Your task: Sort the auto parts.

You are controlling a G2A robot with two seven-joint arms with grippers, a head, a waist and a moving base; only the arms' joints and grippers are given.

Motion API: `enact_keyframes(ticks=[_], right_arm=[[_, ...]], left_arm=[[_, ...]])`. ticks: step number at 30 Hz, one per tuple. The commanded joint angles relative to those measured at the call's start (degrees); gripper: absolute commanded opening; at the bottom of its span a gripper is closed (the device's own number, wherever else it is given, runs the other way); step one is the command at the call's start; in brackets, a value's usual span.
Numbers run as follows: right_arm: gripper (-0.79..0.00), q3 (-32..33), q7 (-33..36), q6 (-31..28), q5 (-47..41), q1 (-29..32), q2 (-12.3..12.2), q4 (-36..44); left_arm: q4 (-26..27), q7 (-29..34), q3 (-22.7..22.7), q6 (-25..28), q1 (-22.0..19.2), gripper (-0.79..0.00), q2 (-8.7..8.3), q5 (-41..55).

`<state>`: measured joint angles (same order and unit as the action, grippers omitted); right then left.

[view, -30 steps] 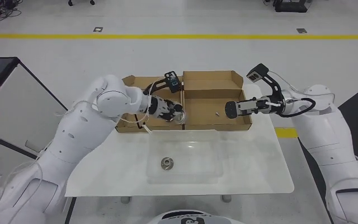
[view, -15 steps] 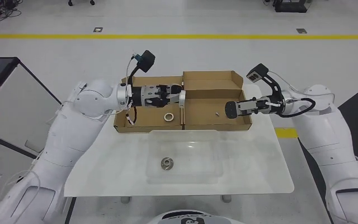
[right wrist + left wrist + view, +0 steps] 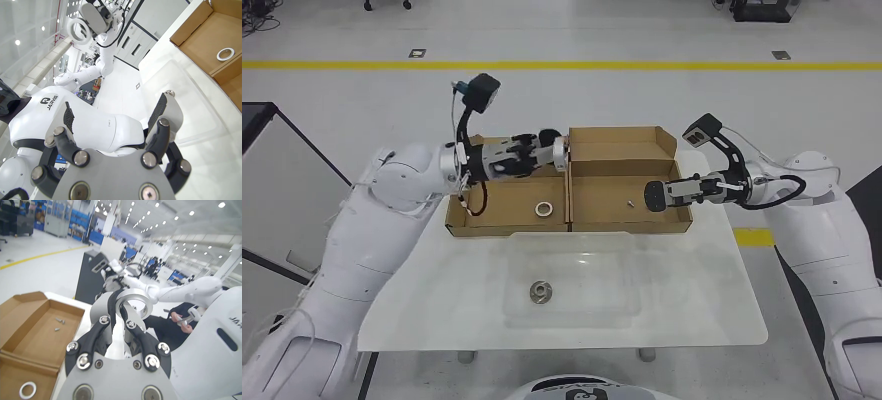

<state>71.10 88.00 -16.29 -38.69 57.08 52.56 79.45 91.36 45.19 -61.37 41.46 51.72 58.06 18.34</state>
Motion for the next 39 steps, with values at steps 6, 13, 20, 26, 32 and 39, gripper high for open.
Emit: enact_keyframes(ticks=[6,13,20,26,32,39], right_arm=[[0.000,0.0,0.0,0.0,0.0,0.0,0.0,0.0],[0.000,0.0,0.0,0.0,0.0,0.0,0.0,0.0],[0.000,0.0,0.0,0.0,0.0,0.0,0.0,0.0],[0.000,0.0,0.0,0.0,0.0,0.0,0.0,0.0],[0.000,0.0,0.0,0.0,0.0,0.0,0.0,0.0],[0.000,0.0,0.0,0.0,0.0,0.0,0.0,0.0]], left_arm=[[0.7,-1.3,-1.0,6.2,0.0,-0.785,0.64,16.6],[1.2,1.2,-1.1,12.2,-0.6,-0.785,1.44,29.1],[2.2,2.5,-0.9,15.1,-1.2,-0.785,2.51,39.3],[3.1,2.2,-1.7,15.5,-1.3,-0.785,3.16,39.7],[1.1,2.9,-2.6,14.6,-1.7,-0.785,3.51,35.4],[0.7,4.8,-3.7,10.9,-2.3,-0.785,3.50,24.7]])
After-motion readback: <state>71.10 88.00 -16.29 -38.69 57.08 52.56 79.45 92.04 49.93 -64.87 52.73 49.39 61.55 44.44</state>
